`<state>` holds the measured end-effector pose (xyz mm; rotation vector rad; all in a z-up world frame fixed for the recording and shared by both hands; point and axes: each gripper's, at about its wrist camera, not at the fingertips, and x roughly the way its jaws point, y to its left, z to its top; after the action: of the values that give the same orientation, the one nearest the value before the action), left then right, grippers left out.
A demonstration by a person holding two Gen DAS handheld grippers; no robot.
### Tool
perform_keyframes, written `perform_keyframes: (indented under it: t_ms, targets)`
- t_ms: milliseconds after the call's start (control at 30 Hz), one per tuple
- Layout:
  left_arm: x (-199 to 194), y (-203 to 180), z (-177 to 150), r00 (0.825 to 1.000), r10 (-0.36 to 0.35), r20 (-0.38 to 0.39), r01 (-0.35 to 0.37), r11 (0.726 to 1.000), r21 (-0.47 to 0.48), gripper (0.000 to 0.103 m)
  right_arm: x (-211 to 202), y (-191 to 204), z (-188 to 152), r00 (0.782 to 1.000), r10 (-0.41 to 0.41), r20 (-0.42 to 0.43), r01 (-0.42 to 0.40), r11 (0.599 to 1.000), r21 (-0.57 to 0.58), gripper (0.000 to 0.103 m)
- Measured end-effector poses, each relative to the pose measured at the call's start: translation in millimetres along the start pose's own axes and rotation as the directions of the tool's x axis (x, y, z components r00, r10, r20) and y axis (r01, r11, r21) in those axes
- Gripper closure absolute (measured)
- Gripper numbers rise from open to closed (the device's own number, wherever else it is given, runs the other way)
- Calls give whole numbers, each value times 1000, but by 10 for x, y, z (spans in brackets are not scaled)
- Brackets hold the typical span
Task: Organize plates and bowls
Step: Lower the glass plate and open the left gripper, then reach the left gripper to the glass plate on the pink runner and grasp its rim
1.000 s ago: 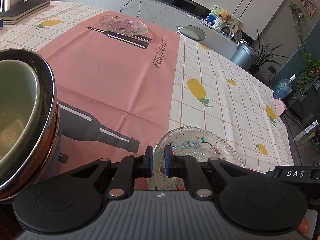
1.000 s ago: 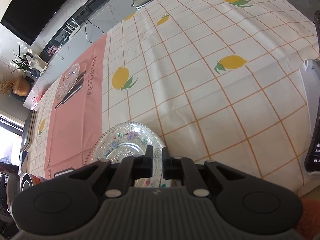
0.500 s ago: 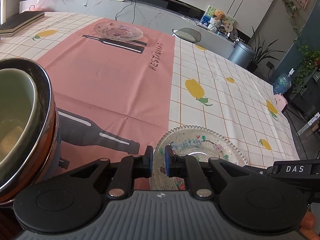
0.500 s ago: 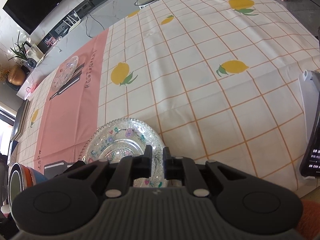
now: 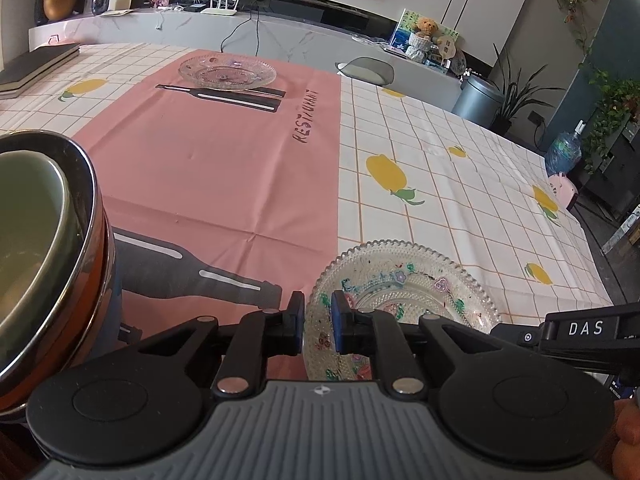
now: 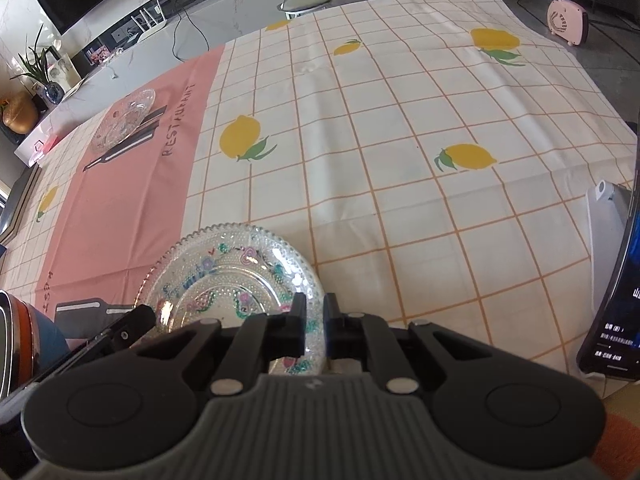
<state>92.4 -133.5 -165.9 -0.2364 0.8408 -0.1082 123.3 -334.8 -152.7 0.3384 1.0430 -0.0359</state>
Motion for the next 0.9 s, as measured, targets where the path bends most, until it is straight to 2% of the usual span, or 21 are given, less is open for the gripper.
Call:
perform_keyframes:
  t_ms: [200, 300, 400, 433, 467, 500, 667, 767, 900]
  targets:
    - [-2, -81, -8, 1000, 18, -2, -18, 998, 62, 85, 2, -10, 5, 1000, 1, -2, -1, 1000, 10, 96]
    - [-16, -68, 8, 1000, 15, -1, -15, 998, 56, 84, 8, -23, 11, 1000, 6, -3, -5, 1000, 26, 93]
    - [-64, -78, 44, 1000, 21, 11, -21, 998, 58, 77, -20, -42, 11, 1000, 14, 17, -15, 999, 40, 91]
    - [-81, -86, 64, 1000, 16, 6, -17, 998, 59, 75, -36, -41, 8, 999, 19, 27, -20, 999, 41, 84]
    - [-99, -91, 84, 1000, 15, -1, -15, 998, 57, 73, -53, -39, 5, 999, 25, 38, -27, 999, 38, 78]
    - [-114, -97, 107, 1000, 18, -12, -17, 998, 54, 73, -68, -33, 5, 998, 32, 47, -33, 999, 33, 76]
    - [-239, -156, 277, 997, 1, -83, 5, 997, 79, 73, -151, 54, 18, 996, 43, 83, -42, 999, -17, 75]
    - [-359, -193, 429, 993, -22, -115, 36, 992, 117, 73, -214, 139, 69, 995, 30, 99, -25, 998, -49, 69]
    - [-494, -160, 728, 988, -35, -150, 58, 986, 154, 73, -228, 246, 198, 995, 60, 74, -57, 997, -44, 69]
